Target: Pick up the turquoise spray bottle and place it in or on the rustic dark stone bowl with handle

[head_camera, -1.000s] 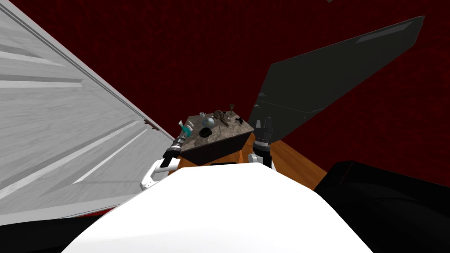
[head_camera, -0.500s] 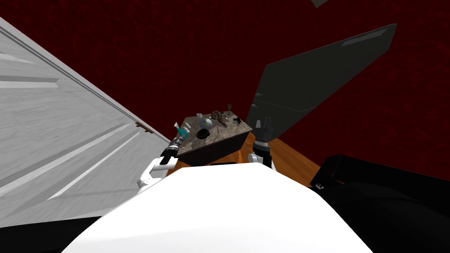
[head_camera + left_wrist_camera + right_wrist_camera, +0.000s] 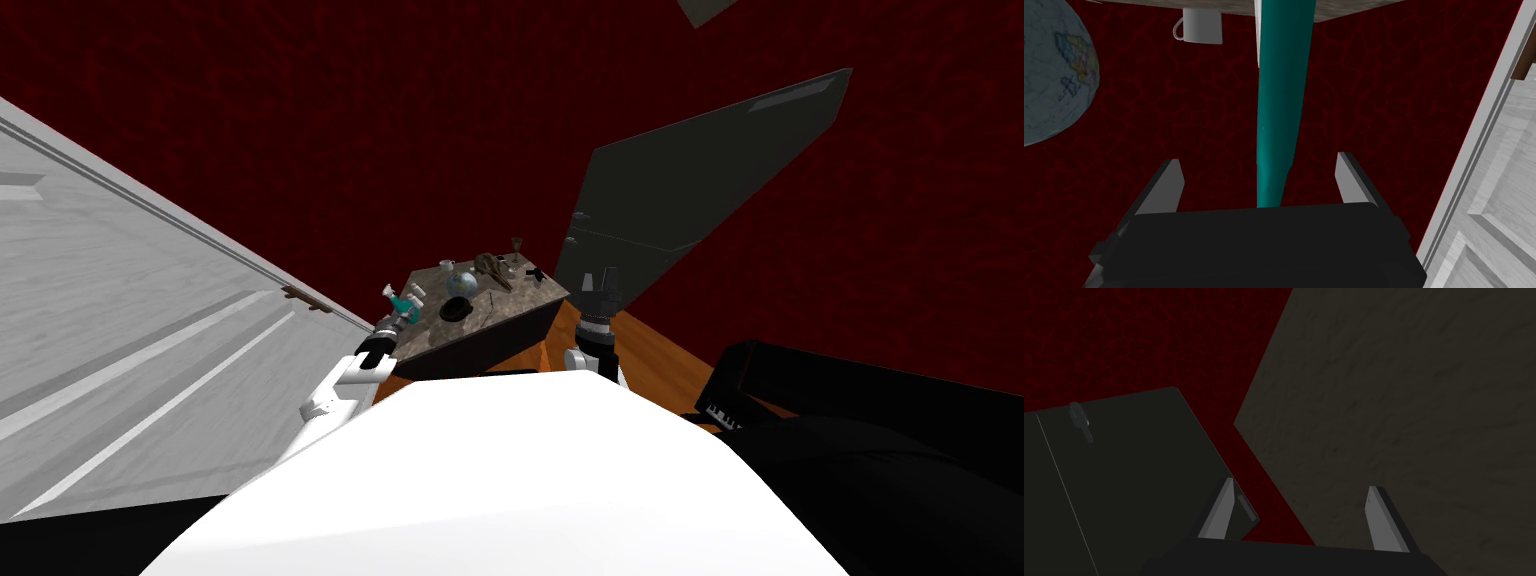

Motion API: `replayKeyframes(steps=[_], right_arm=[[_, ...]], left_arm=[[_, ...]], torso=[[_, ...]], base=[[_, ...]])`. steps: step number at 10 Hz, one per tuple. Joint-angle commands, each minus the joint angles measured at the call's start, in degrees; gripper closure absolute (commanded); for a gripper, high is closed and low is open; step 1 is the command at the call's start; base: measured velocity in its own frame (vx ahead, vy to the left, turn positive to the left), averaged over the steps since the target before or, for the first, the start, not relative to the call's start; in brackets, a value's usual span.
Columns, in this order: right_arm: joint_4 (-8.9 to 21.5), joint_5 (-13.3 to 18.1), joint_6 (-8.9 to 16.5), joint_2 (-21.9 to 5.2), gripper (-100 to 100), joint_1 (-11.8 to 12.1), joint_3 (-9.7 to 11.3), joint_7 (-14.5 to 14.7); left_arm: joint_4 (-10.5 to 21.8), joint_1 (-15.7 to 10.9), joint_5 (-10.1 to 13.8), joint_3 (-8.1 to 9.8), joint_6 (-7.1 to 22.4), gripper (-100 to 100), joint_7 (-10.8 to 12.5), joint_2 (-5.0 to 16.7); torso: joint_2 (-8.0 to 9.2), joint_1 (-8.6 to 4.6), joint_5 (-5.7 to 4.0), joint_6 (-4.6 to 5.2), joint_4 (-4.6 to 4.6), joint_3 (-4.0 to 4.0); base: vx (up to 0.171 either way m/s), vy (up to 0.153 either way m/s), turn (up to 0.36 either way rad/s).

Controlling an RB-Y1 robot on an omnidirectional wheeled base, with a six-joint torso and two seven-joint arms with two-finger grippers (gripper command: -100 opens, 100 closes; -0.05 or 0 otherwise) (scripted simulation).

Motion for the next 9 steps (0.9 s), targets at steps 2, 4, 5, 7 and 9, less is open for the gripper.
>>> replayKeyframes(steps=[2, 4, 5, 7, 9], right_arm=[[0.0, 0.0, 0.0, 0.0, 0, 0.0, 0.0, 0.0], [0.0, 0.0, 0.0, 0.0, 0, 0.0, 0.0, 0.0], [0.0, 0.0, 0.0, 0.0, 0, 0.0, 0.0, 0.0], [0.0, 0.0, 0.0, 0.0, 0, 0.0, 0.0, 0.0], [0.0, 0.0, 0.0, 0.0, 0, 0.0, 0.0, 0.0]], left_arm=[[2.8, -1.1, -2.5, 0.29, 1.2, -100, -0.4, 2.0], [1.8, -0.6, -1.9, 0.2, 1.3, 0, -0.3, 1.8], [3.6, -2.7, -2.3, 0.61, 2.1, -100, -0.5, 1.4], [5.3, -4.7, -2.8, 1.02, 2.9, -100, -0.8, 1.0], [5.6, -4.9, -2.9, 1.18, 2.8, -100, -0.8, 0.9]], torso=[[-0.02, 0.02, 0.01, -0.01, -0.01, -0.01], [0.07, 0.0, 0.01, -0.03, 0.01, 0.04], [0.13, -0.03, 0.0, -0.03, 0.02, 0.07], [0.32, 0.12, 0.03, -0.02, 0.07, 0.18], [0.32, 0.14, 0.04, -0.02, 0.07, 0.18]], base=[[0.042, 0.013, -0.087], [0.008, 0.004, -0.007], [-0.032, 0.027, -0.147], [-0.054, 0.048, -0.131], [-0.03, 0.034, -0.068]])
